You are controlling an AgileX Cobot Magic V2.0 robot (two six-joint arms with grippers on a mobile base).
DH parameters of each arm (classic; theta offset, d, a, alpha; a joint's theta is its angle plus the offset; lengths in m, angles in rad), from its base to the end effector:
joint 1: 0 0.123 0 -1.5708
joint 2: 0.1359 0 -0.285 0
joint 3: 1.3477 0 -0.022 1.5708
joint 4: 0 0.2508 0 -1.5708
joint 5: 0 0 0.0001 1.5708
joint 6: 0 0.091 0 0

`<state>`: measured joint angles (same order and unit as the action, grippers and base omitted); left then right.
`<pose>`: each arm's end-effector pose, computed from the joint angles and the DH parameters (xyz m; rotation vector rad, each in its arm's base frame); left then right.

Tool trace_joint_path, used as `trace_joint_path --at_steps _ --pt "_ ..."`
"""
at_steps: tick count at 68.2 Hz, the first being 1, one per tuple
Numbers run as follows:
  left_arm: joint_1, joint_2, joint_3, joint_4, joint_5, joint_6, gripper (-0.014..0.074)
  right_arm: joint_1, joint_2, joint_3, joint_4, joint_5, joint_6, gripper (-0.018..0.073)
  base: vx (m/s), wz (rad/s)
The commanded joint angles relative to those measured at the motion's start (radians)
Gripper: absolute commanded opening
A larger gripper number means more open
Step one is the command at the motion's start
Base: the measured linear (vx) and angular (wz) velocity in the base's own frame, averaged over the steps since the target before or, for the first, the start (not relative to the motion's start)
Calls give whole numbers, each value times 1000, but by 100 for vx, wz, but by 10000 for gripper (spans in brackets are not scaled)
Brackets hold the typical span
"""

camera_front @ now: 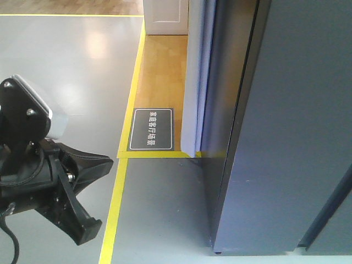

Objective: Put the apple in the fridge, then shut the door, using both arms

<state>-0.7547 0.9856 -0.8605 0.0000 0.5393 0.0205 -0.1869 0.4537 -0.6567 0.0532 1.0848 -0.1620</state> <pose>0.1485 -0.1397 0.3425 0.8235 2.0171 -0.4239 0.0605 -0.0071 0.3094 0.0361 2.3657 -0.1012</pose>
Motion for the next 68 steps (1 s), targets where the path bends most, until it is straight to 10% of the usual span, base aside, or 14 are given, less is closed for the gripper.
trace_joint_path --at_steps 1,68 --pt "-1 -14 -26 0 -61 -10 -6 30 -19 -23 -32 -14 14 -2 0 0" --pt "-1 -17 -22 0 -61 -8 -6 32 -69 -23 0 12 14 -2 0 0"
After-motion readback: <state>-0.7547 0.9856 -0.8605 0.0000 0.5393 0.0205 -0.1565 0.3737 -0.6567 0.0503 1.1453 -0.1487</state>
